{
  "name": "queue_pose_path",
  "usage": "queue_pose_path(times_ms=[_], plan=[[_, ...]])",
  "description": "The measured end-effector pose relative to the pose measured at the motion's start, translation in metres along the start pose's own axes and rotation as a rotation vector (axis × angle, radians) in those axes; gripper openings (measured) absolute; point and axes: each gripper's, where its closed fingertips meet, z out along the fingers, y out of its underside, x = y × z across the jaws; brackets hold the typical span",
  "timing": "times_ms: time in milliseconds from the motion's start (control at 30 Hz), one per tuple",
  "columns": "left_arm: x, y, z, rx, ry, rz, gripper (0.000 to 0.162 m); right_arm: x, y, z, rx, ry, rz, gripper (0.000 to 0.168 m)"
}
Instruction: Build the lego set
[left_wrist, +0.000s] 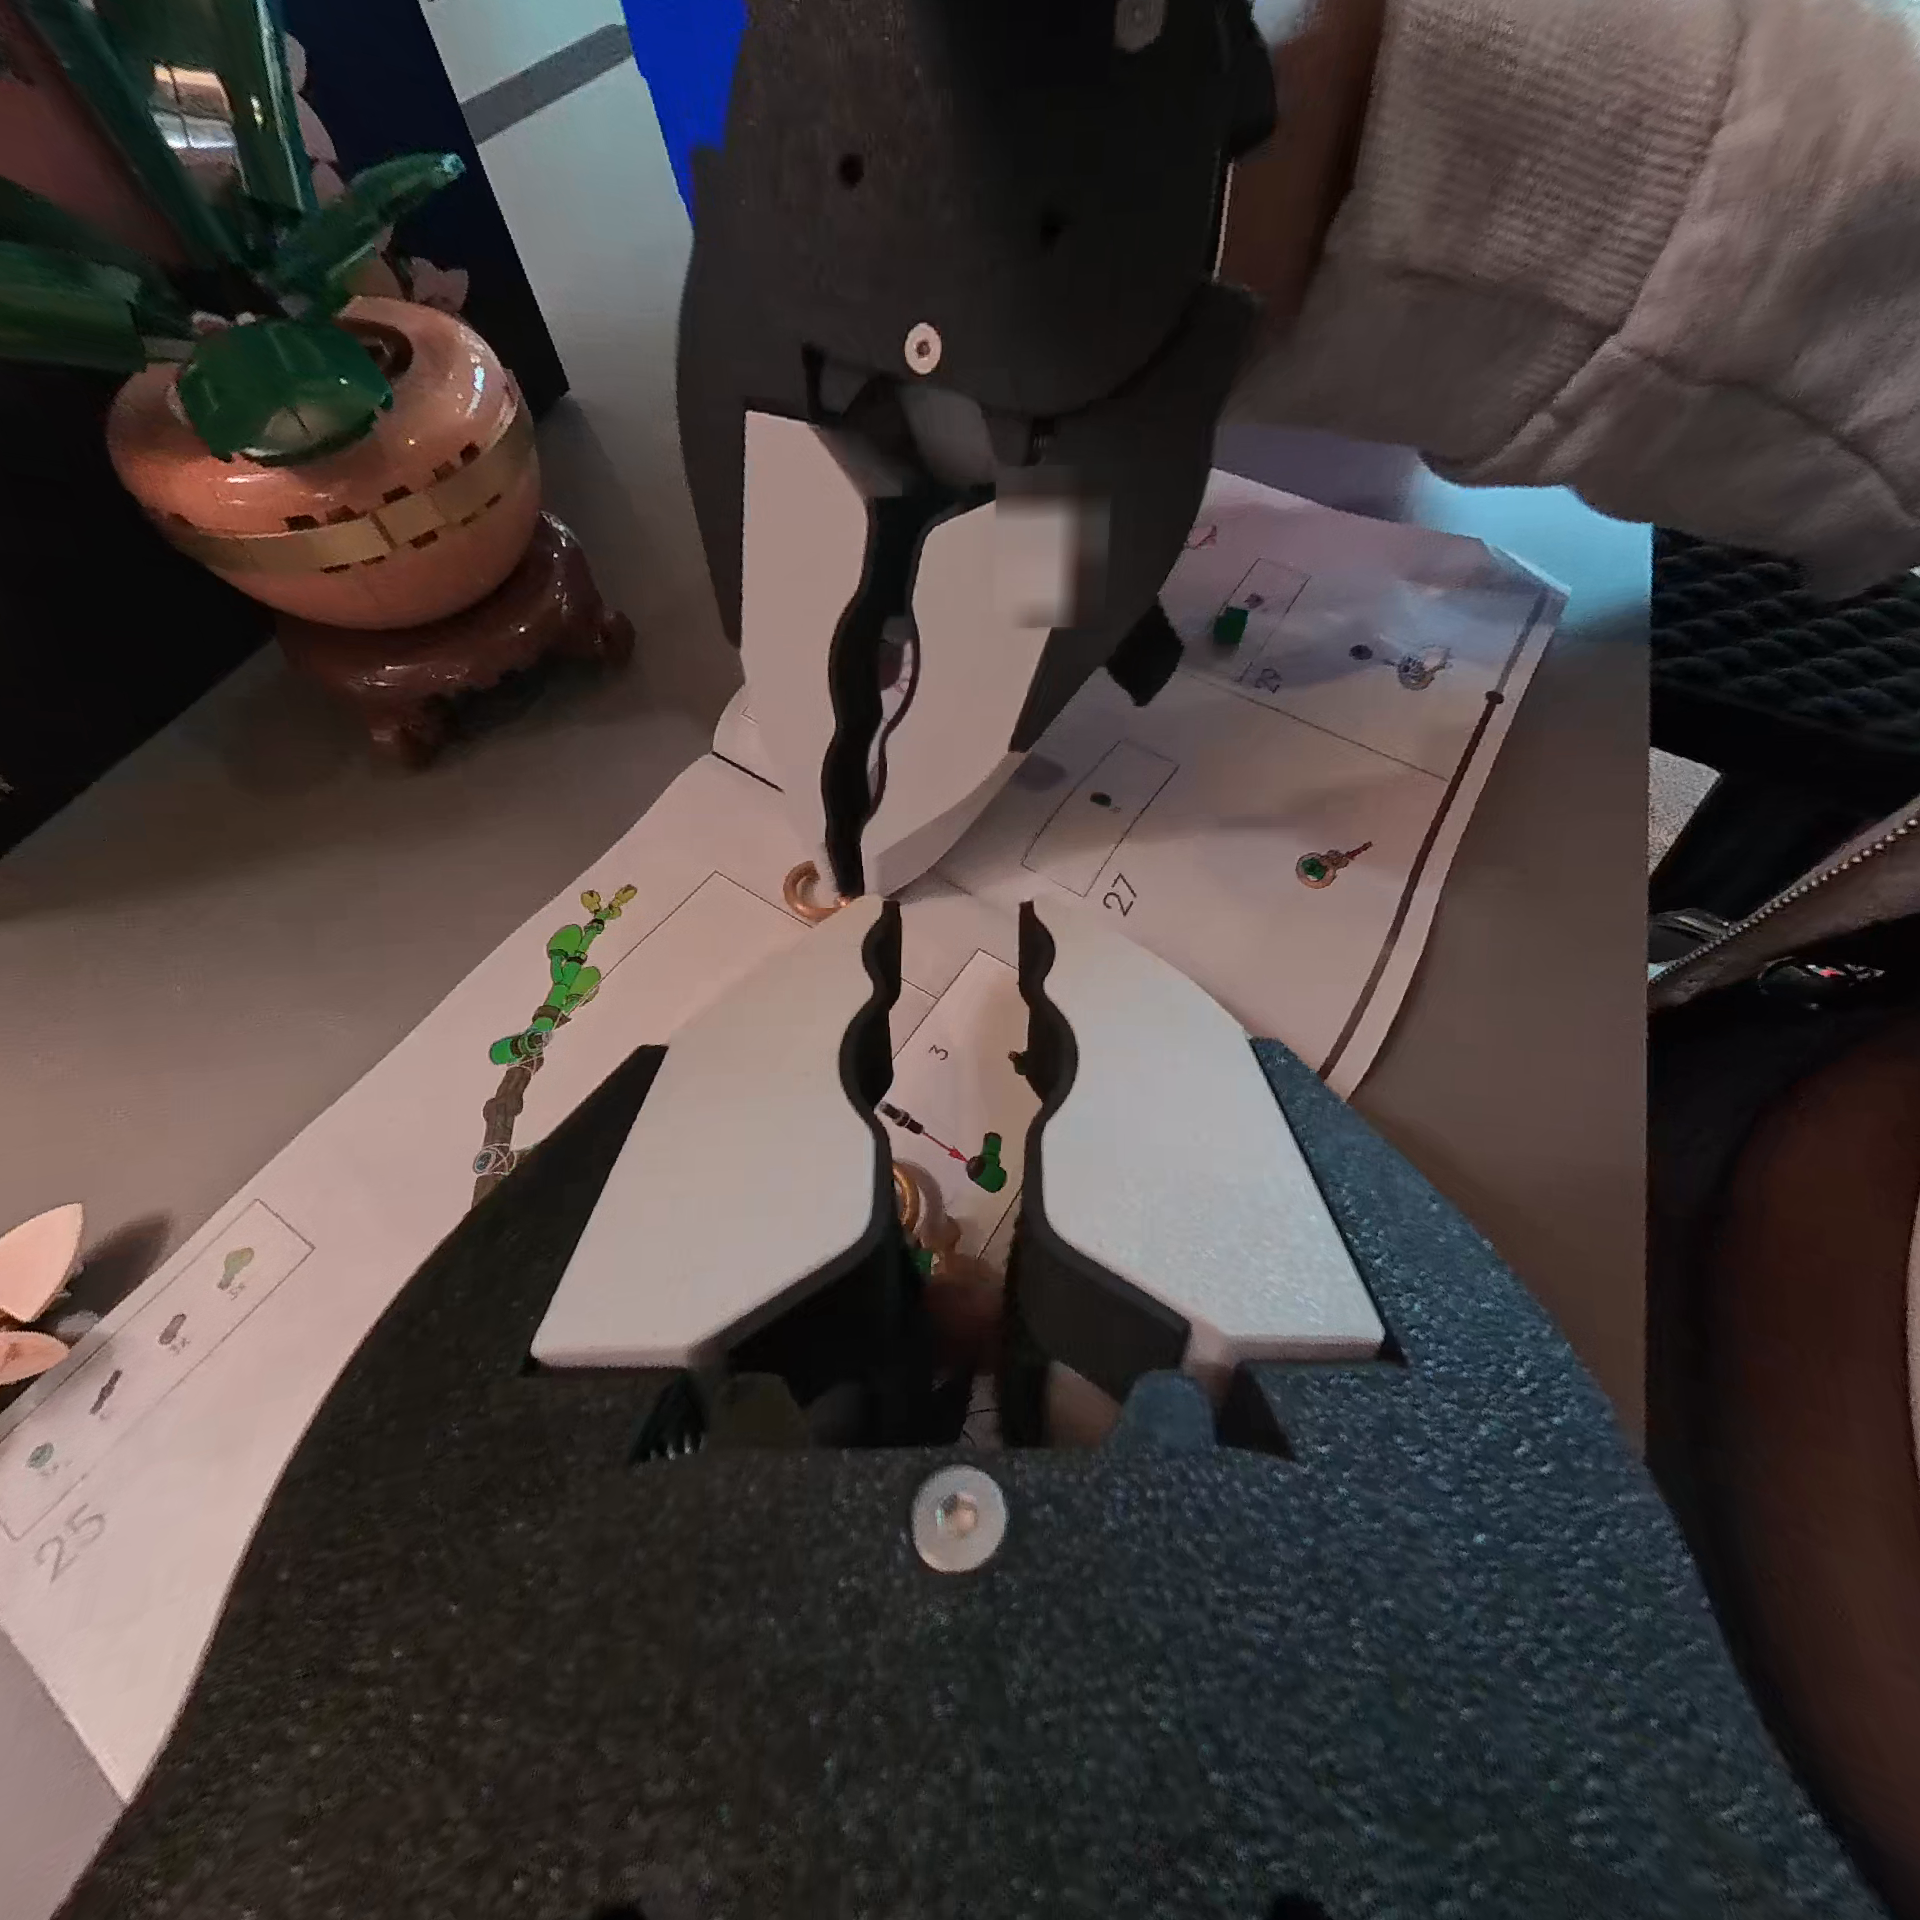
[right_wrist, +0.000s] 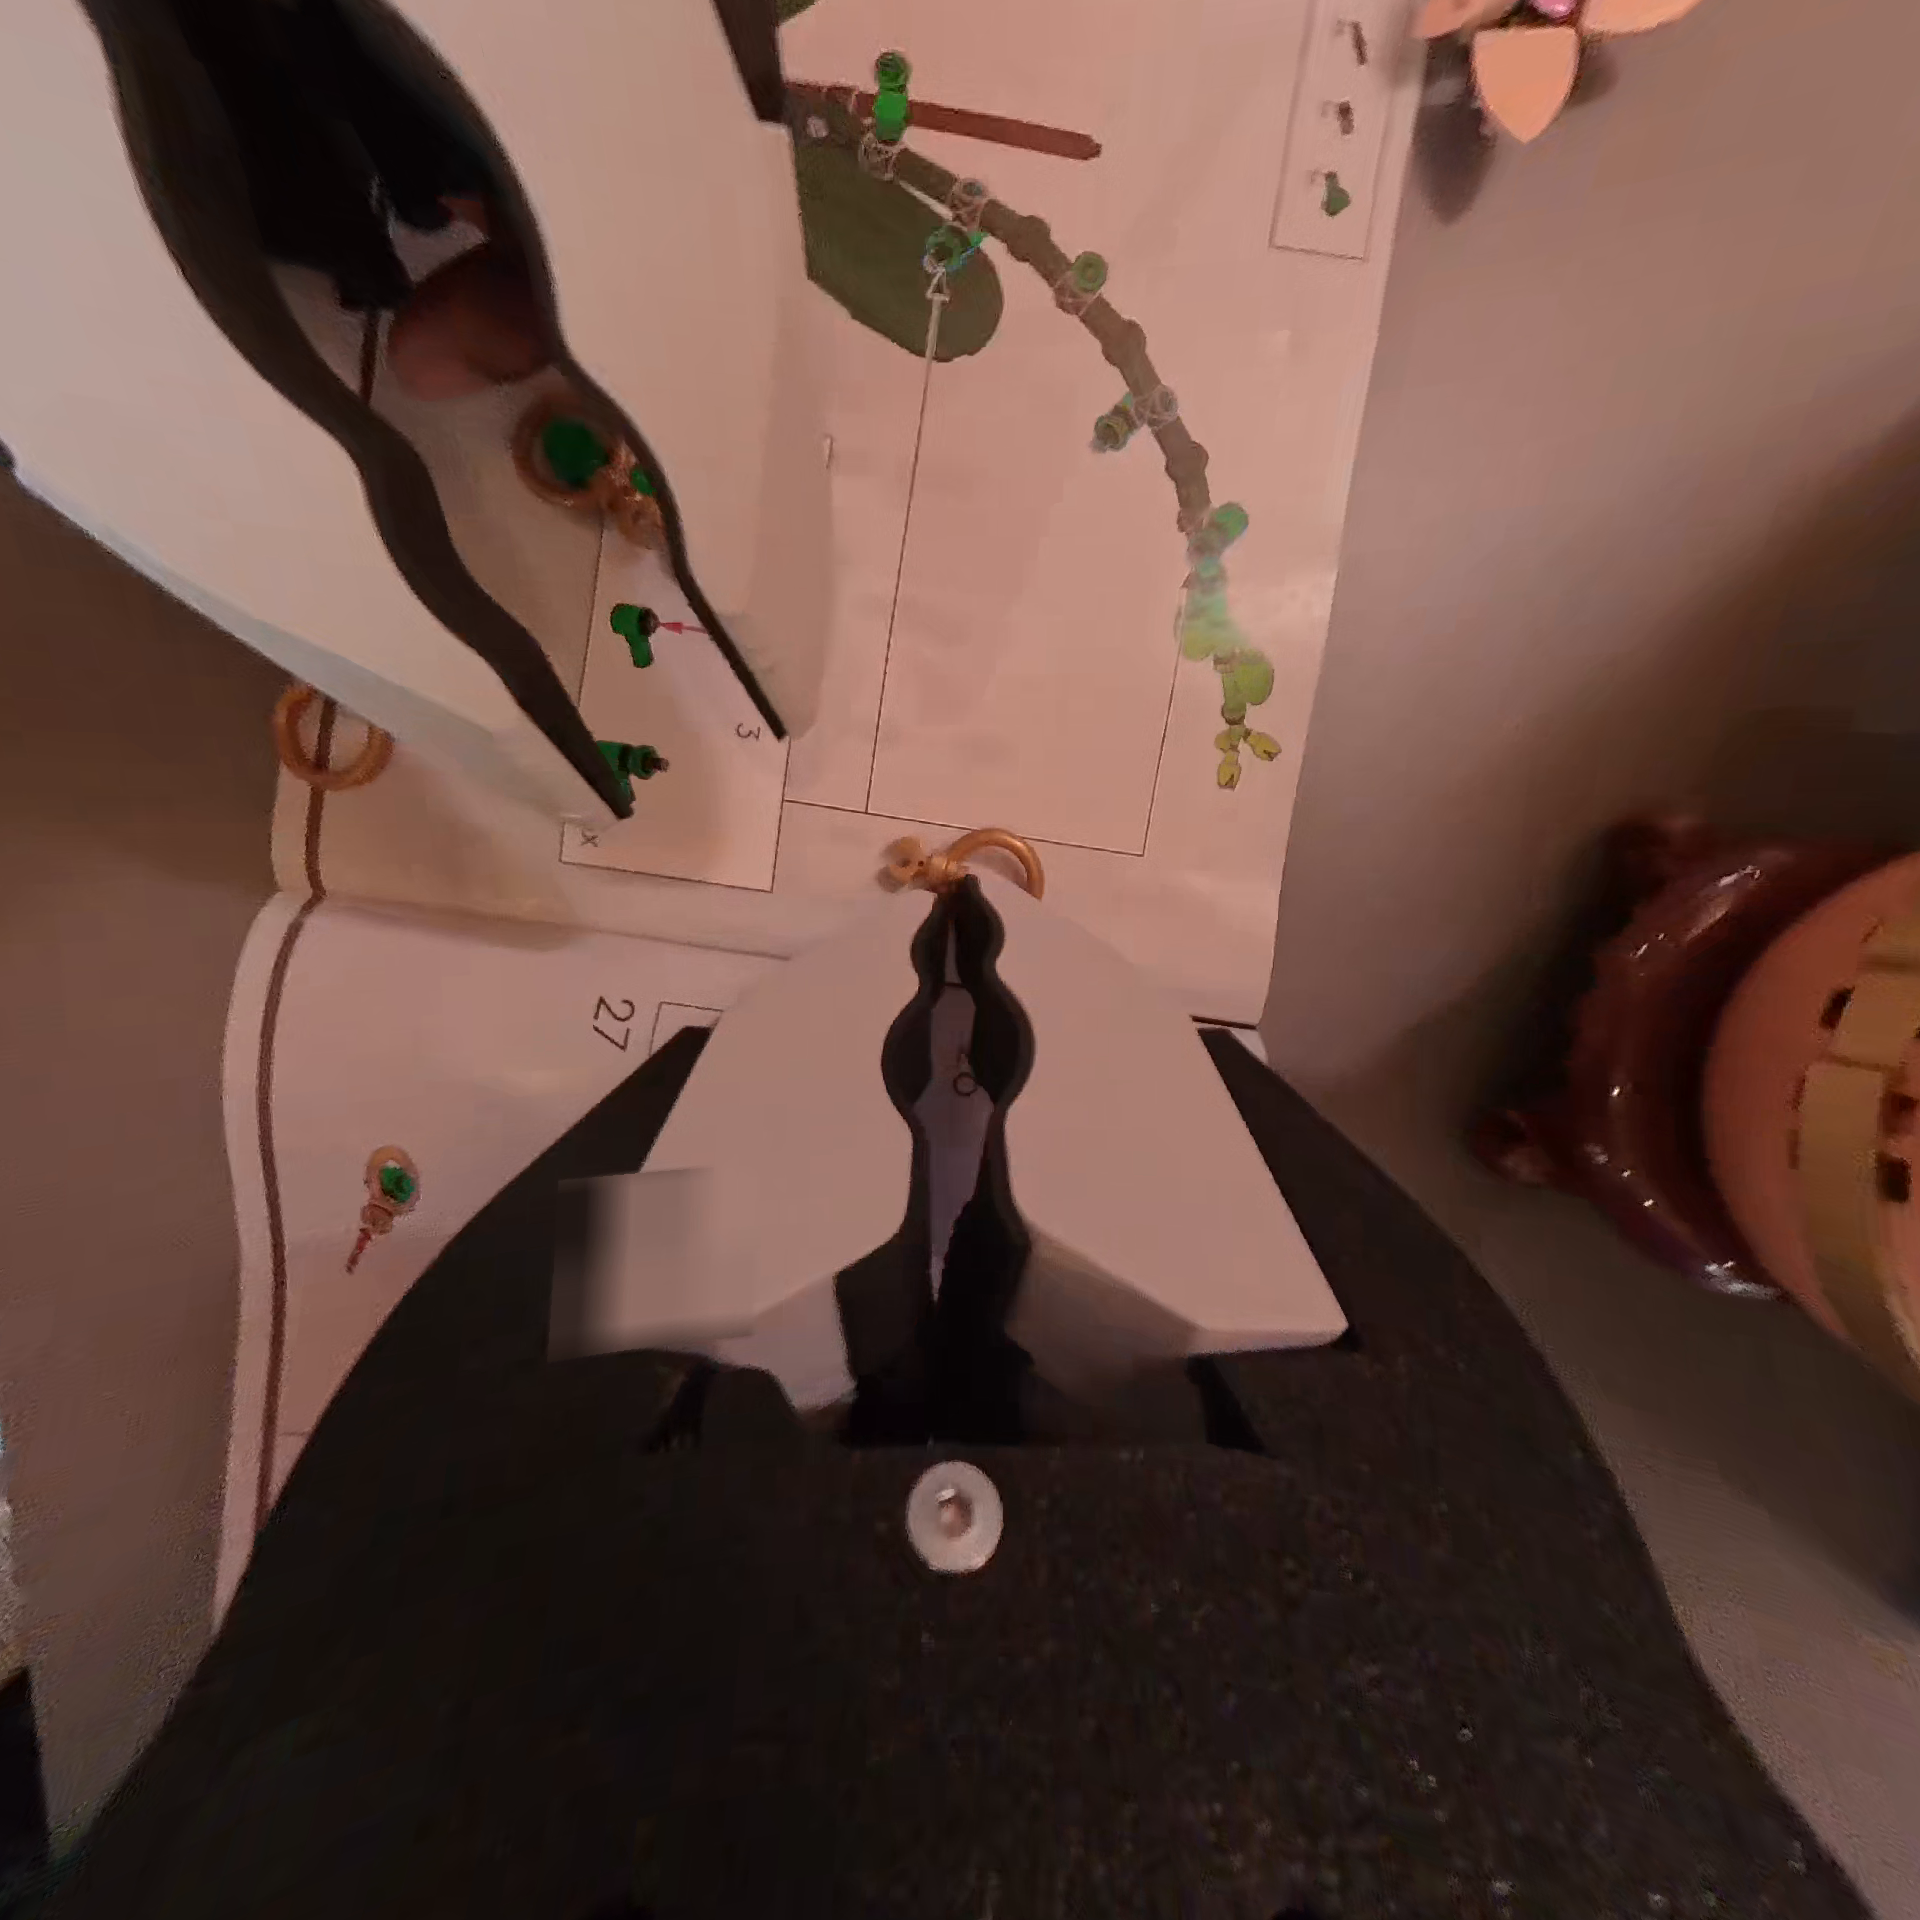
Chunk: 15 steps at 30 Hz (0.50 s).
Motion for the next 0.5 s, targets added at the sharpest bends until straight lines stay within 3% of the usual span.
queue_pose_path(times_ms=[300, 333, 500], plan=[[0.007, -0.006, 0.006, 0.01, -0.013, 0.046, 0.023, -0.033, 0.023, -0.042, 0.179, 0.138, 0.444, 0.0], [0.008, -0.004, 0.009, -0.019, -0.016, 0.058, 0.023, -0.038, 0.023, -0.043, 0.199, 0.139, 0.422, 0.0], [-0.009, 0.02, 0.016, -0.212, -0.114, 0.04, 0.023, -0.019, 0.003, -0.04, 0.176, 0.169, 0.105, 0.033]])
